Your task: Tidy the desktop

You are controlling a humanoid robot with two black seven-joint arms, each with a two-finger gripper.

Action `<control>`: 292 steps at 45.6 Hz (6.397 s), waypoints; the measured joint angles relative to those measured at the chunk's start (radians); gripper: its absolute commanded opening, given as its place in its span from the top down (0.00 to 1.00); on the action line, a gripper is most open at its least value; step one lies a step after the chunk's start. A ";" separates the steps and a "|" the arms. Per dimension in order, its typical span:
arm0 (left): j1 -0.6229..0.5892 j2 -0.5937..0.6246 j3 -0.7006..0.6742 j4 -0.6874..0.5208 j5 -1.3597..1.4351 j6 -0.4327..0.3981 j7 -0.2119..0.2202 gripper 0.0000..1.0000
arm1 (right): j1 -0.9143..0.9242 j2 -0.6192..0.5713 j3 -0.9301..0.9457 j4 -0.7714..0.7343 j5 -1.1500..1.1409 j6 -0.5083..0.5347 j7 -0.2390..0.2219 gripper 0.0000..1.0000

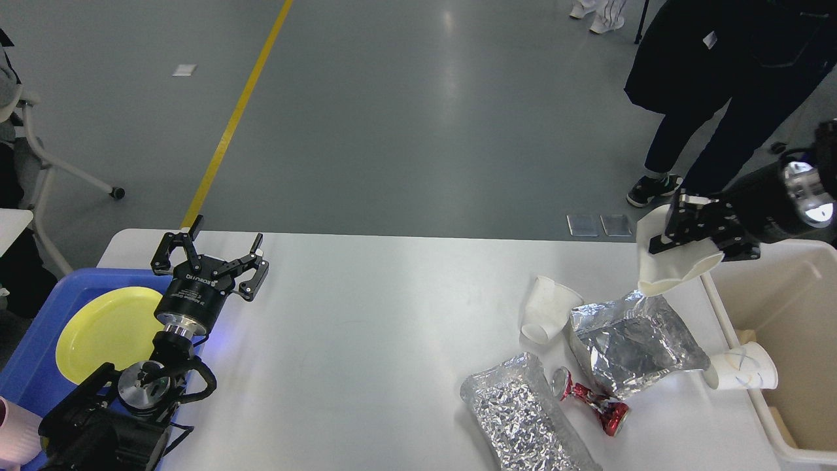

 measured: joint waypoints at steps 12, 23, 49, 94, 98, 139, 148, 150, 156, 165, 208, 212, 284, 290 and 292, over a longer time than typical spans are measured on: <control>0.000 0.000 0.000 0.000 0.000 0.000 0.000 0.04 | 0.174 0.253 0.008 0.240 0.013 -0.069 -0.042 1.00; 0.000 -0.001 0.000 0.000 0.000 0.000 0.000 0.04 | 0.105 0.301 -0.044 0.225 0.028 -0.183 -0.061 1.00; 0.000 0.000 0.000 0.000 0.000 0.000 0.000 0.04 | -0.779 0.059 -0.040 -0.779 0.197 -0.397 -0.056 1.00; 0.000 0.000 0.000 0.000 0.000 0.000 0.000 0.04 | -1.335 0.149 0.224 -1.276 0.299 -0.613 -0.106 0.00; 0.000 -0.001 0.000 0.000 0.000 0.000 0.000 0.04 | -1.335 0.149 0.222 -1.276 0.299 -0.612 -0.106 0.00; 0.000 0.000 0.000 0.000 0.000 0.000 0.000 0.04 | -0.816 0.232 0.254 -1.170 0.297 -0.083 -0.092 0.00; 0.000 -0.001 0.000 -0.001 0.000 0.000 0.000 0.04 | -0.468 0.144 0.212 -0.637 0.281 -0.066 -0.102 0.00; 0.000 -0.001 0.000 -0.001 0.000 0.000 0.000 0.04 | -0.399 0.125 0.194 -0.516 0.279 -0.074 -0.103 0.00; 0.000 -0.001 0.000 -0.001 0.000 0.000 0.000 0.04 | -0.223 0.106 0.121 -0.184 0.277 -0.122 -0.105 0.00; 0.000 -0.001 0.000 0.000 0.000 0.000 0.000 0.04 | -0.098 0.154 0.032 0.129 0.247 -0.198 -0.107 0.00; 0.000 -0.001 0.000 0.000 0.000 0.000 0.000 0.04 | -0.627 0.041 -0.099 -0.264 0.654 -0.353 -0.187 0.00; 0.000 -0.001 0.000 0.000 0.000 0.000 0.000 0.04 | -0.678 0.043 -0.086 -0.317 0.698 -0.361 -0.189 0.00; -0.002 0.000 0.001 0.000 0.000 0.000 0.000 0.04 | -1.068 0.132 0.227 -0.628 0.698 -0.585 -0.266 1.00; -0.002 -0.001 0.001 0.000 0.000 0.000 0.000 0.04 | -1.057 0.135 0.239 -0.631 0.698 -0.603 -0.265 1.00; -0.002 -0.001 0.001 0.000 0.000 0.000 0.000 0.04 | -1.056 0.137 0.247 -0.631 0.698 -0.609 -0.265 1.00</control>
